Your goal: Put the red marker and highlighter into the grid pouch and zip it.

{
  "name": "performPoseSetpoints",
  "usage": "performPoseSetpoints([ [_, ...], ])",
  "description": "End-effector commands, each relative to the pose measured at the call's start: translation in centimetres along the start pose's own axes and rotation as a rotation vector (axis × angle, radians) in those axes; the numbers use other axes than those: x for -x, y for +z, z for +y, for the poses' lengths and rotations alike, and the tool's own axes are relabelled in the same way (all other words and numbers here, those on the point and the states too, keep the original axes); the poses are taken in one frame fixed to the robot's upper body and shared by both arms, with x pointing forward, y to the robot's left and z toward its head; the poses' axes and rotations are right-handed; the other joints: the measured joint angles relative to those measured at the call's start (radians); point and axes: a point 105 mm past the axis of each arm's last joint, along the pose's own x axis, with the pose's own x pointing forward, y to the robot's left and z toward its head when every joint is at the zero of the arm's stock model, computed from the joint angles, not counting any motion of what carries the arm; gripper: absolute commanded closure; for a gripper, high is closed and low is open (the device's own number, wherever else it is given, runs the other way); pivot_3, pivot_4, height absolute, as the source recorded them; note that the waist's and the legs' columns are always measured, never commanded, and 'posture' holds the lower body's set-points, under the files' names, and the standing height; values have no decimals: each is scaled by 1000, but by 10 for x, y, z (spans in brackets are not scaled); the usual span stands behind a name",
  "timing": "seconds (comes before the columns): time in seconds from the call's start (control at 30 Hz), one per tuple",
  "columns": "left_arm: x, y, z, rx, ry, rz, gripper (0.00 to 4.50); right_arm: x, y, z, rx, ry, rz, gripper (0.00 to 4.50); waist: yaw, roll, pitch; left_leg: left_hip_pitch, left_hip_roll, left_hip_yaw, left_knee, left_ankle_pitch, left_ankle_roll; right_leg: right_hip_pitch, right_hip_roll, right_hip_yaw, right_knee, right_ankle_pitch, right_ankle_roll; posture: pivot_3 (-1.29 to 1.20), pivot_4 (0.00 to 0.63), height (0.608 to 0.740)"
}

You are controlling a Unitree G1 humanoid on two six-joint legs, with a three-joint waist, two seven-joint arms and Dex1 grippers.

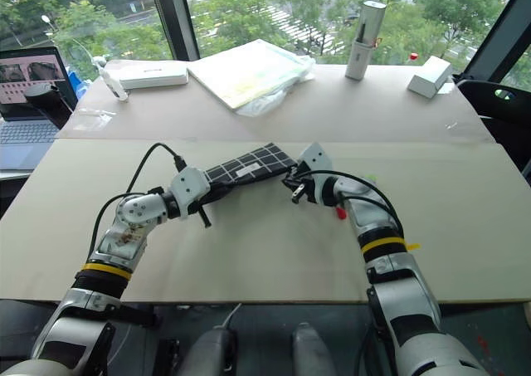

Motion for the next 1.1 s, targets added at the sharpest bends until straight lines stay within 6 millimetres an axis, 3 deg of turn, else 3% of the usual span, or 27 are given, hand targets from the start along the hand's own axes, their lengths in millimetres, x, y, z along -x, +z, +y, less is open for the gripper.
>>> performPoseSetpoints([
  [0.03,-5,12,0,-21,-2,-44,4500,-9,30,28,57,127,-79,4466,0,0,0,0,0,0,0,0,0,-1,0,0,0,0,0,0,150,731],
  [0.3,-20,18,-8,-10,-31,-76,4500,-32,49,103,103,363,-105,4466,2,0,0,-1,0,0,0,0,0,-1,0,-1,3,0,0,0,150,731],
  [0.43,-27,24,-8,-12,-35,-97,4500,-37,39,107,109,354,-52,4466,6,0,0,-2,0,0,3,0,0,-2,0,-1,3,0,0,0,150,731],
  [0.57,-29,32,-1,-6,-10,-121,4500,-34,31,90,117,281,-23,4466,7,0,0,-2,0,-1,4,0,0,-1,0,-2,3,0,0,0,150,731],
  [0.83,-27,40,9,17,20,-151,4500,-19,30,45,101,111,-26,1836,2,0,0,-2,0,-1,4,0,0,-2,0,-1,3,0,0,0,150,731],
  [0.97,-23,35,14,17,32,-138,4500,-14,31,43,97,114,-31,505,2,0,0,-2,0,-1,4,0,0,-2,0,-1,3,0,0,0,150,731],
  [1.03,-21,34,15,13,31,-133,4500,-12,31,48,75,142,-33,100,0,0,0,-2,0,-1,4,0,0,-2,0,-1,3,0,0,0,150,731],
  [1.1,-20,34,15,8,28,-128,4500,-4,35,57,38,214,-55,100,0,0,0,-2,0,-1,3,0,0,-2,0,-1,3,0,0,0,150,731],
])
